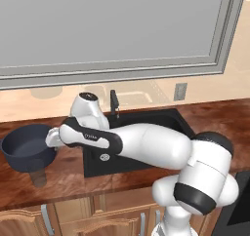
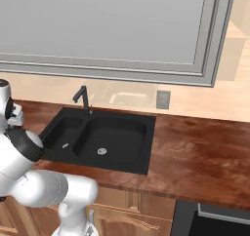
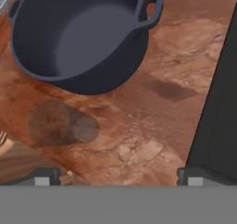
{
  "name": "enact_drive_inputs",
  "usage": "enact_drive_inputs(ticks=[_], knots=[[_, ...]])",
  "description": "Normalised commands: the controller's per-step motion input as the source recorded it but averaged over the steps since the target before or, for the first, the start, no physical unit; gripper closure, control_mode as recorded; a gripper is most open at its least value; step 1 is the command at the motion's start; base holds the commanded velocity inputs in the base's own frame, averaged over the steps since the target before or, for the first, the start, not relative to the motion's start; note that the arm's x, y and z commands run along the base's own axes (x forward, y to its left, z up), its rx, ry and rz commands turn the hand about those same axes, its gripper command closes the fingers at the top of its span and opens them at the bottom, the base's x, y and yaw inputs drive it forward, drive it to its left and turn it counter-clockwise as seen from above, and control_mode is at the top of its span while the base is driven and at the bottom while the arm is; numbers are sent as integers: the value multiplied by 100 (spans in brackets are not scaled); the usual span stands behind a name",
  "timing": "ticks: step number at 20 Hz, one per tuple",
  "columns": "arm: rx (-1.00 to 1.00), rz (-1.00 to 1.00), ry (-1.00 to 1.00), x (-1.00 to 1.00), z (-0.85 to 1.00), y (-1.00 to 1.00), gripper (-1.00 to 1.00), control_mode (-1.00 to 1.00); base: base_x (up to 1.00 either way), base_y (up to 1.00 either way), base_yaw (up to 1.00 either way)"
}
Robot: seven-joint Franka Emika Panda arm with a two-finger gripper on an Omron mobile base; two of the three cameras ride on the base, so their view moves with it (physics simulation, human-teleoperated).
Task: Place the glass cup in the left basin and the pot in the right basin of the sink.
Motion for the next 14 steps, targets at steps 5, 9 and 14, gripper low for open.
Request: enact_drive_inputs(ticks=[5,9,14], knots=[[0,4,1,0,-12,35,-100,-100,0,0,0],[0,5,1,0,-22,29,-100,-100,0,0,0],[0,5,2,0,-27,24,-100,-100,0,0,0]])
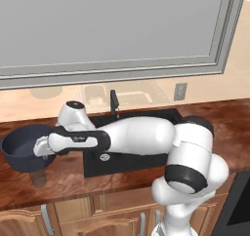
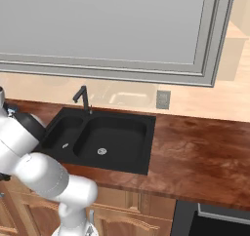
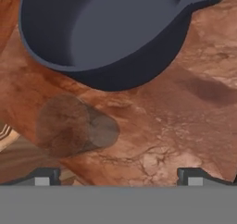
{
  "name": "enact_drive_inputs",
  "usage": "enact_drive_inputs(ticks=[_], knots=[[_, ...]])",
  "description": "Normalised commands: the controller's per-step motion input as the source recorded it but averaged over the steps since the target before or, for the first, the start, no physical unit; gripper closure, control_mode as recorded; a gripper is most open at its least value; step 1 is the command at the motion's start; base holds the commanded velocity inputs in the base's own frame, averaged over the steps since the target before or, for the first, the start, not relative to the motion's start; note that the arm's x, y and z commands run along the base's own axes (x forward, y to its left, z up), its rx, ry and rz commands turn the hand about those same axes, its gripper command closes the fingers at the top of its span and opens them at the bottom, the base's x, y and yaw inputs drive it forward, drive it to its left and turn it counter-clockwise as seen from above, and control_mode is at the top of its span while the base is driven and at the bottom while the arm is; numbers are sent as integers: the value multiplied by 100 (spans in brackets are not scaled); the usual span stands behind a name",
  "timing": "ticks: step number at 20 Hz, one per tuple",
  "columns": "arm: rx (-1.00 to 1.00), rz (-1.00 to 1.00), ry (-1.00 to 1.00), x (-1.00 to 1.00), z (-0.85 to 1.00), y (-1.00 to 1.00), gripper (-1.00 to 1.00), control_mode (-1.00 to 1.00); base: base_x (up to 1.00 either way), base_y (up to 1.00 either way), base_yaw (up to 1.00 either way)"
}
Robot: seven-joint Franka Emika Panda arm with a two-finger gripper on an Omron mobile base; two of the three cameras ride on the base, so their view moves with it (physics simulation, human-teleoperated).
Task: Place the glass cup in the left basin and the pot in the right basin of the sink.
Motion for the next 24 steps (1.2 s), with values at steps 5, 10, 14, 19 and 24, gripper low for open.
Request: enact_drive_inputs(ticks=[5,10,14,19,24], knots=[[0,5,3,0,-28,19,-100,-100,0,0,0],[0,3,3,0,-16,24,-100,-100,0,0,0],[0,0,1,8,-1,23,-100,-100,0,0,0],[-1,0,0,12,0,20,-100,-100,0,0,0],[-4,0,0,5,0,13,-100,-100,0,0,0]])
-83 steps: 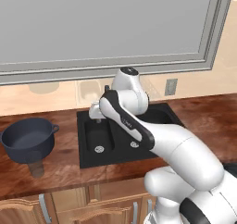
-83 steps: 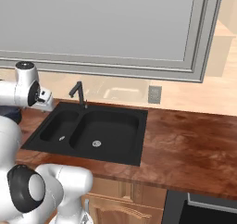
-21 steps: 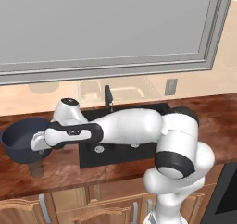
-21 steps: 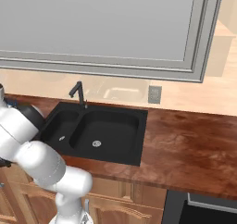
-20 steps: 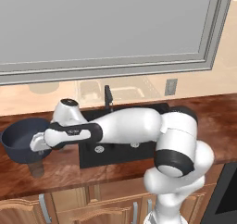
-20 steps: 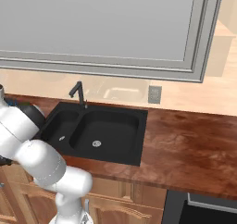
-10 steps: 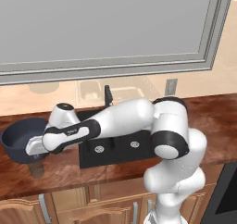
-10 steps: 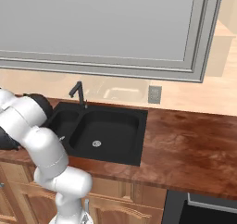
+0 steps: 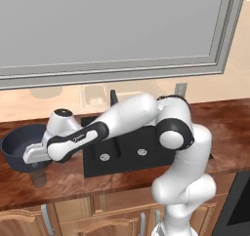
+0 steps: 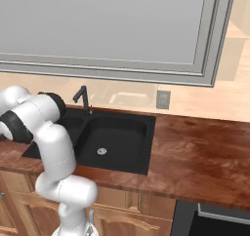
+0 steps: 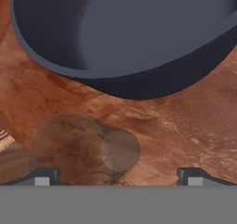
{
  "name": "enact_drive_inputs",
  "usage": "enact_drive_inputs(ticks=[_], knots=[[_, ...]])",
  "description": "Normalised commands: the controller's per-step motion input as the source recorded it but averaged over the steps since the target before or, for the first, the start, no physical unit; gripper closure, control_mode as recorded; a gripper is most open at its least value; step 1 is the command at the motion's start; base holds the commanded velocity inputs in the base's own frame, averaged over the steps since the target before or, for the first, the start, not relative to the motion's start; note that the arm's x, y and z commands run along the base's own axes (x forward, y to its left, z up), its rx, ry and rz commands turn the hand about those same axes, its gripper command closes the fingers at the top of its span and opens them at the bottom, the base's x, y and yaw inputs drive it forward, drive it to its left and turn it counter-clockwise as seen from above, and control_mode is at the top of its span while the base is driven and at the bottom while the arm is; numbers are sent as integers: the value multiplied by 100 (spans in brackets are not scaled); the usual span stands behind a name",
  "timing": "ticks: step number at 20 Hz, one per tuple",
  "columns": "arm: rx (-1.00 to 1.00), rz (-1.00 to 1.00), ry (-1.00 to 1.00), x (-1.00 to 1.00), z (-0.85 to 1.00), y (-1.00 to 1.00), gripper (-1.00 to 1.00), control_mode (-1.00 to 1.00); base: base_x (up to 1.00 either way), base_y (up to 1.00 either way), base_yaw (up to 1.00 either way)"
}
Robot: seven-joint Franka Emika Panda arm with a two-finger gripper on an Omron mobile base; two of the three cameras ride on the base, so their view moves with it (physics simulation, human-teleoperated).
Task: Place the glass cup in the left basin and the pot in the right basin of the sink.
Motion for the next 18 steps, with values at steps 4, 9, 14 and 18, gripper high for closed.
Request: enact_drive_inputs(ticks=[4,9,14,18], knots=[[-7,0,0,5,-1,13,-100,-100,0,0,0],[-9,0,0,6,0,16,-100,-100,0,0,0],[-9,0,0,1,0,7,-100,-100,0,0,0],[-5,0,0,10,0,0,-100,-100,0,0,0]])
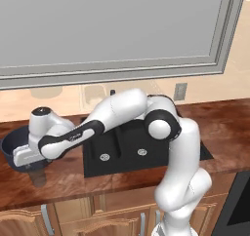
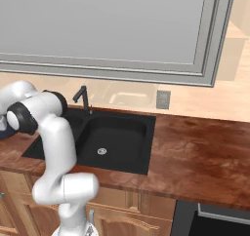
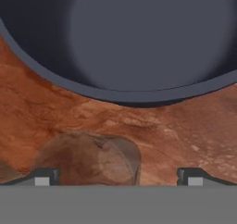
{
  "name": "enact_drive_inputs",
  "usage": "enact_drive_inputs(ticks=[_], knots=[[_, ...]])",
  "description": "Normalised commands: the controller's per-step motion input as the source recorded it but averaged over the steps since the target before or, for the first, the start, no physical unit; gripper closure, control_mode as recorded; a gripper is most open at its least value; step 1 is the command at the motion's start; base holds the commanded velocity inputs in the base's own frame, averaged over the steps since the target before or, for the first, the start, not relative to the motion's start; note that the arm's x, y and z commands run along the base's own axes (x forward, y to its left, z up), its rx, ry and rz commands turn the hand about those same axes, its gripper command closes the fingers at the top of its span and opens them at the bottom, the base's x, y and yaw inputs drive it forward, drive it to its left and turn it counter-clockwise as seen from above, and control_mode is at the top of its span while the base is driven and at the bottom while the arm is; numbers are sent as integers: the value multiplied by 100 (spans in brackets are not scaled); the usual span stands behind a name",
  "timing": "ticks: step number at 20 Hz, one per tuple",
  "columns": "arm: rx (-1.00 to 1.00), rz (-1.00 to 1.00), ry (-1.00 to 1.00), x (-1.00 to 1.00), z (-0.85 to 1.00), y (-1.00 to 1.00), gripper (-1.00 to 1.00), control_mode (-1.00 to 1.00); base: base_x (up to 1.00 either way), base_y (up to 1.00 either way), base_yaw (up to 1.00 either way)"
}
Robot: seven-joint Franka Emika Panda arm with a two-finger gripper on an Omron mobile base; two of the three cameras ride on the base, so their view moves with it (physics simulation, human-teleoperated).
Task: Place the glass cup in the left basin and the pot in the right basin of the sink.
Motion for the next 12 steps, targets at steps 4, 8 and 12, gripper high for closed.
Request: enact_drive_inputs(ticks=[4,8,12], knots=[[-4,0,0,4,-6,0,-100,-100,0,0,0],[-2,0,0,0,-9,0,-100,-100,0,0,0],[-2,0,0,0,-18,0,-100,-100,0,0,0]])
